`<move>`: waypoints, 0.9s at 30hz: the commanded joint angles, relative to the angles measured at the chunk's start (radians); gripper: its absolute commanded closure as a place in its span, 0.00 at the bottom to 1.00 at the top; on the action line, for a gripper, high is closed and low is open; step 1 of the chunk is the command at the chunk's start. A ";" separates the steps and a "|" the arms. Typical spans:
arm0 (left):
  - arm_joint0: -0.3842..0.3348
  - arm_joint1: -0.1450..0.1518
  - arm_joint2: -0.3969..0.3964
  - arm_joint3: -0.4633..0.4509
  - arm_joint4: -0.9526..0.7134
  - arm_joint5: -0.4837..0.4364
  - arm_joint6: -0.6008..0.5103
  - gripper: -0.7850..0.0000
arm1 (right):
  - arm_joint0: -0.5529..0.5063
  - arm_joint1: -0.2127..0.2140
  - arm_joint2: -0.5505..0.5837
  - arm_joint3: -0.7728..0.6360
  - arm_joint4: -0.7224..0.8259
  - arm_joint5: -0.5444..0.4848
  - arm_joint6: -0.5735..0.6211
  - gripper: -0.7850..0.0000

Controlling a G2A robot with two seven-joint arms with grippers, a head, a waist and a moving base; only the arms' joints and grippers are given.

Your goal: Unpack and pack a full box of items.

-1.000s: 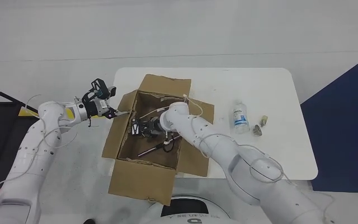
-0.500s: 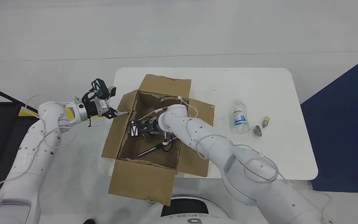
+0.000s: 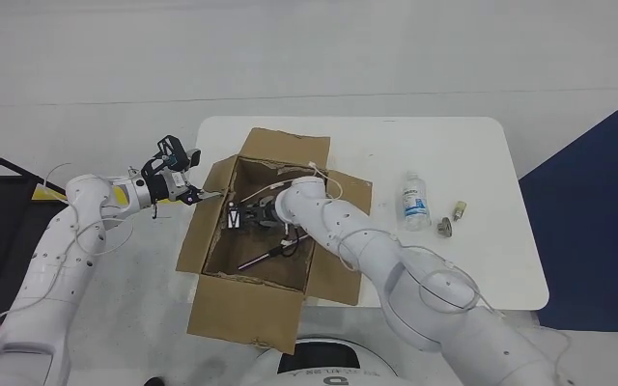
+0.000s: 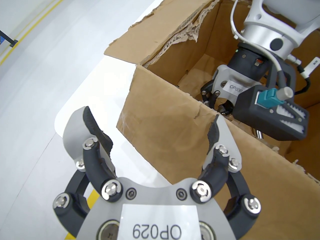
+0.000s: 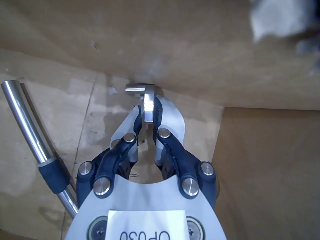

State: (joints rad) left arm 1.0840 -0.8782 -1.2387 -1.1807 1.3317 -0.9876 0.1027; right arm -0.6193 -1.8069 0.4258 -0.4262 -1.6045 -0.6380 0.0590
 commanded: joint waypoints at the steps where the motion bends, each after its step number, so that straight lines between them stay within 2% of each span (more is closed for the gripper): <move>1: 0.000 0.000 0.000 0.000 0.000 0.000 0.000 0.00 | 0.001 0.007 0.007 -0.005 -0.002 0.009 0.003 1.00; 6: 0.000 0.000 0.000 0.000 0.000 0.000 0.000 0.00 | 0.000 0.036 0.032 -0.035 -0.004 0.002 0.011 1.00; 9: 0.000 0.000 0.000 0.000 0.000 0.000 0.000 0.00 | -0.006 0.065 0.056 -0.070 -0.009 -0.003 0.005 1.00; 13: 0.000 0.000 0.000 0.000 0.000 0.000 0.000 0.00 | -0.036 0.108 0.095 -0.160 -0.017 0.014 0.059 1.00; 20: 0.000 0.000 0.000 0.000 0.000 0.000 0.000 0.00 | -0.143 0.195 0.189 -0.430 -0.049 0.017 0.209 1.00; 27: 0.000 0.000 0.000 0.000 0.000 0.000 0.000 0.00 | -0.336 0.295 0.330 -0.803 -0.140 0.012 0.348 1.00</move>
State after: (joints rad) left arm 1.0840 -0.8782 -1.2387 -1.1807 1.3317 -0.9876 0.1027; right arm -0.9210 -1.5253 0.7340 -1.1619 -1.7294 -0.6250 0.3916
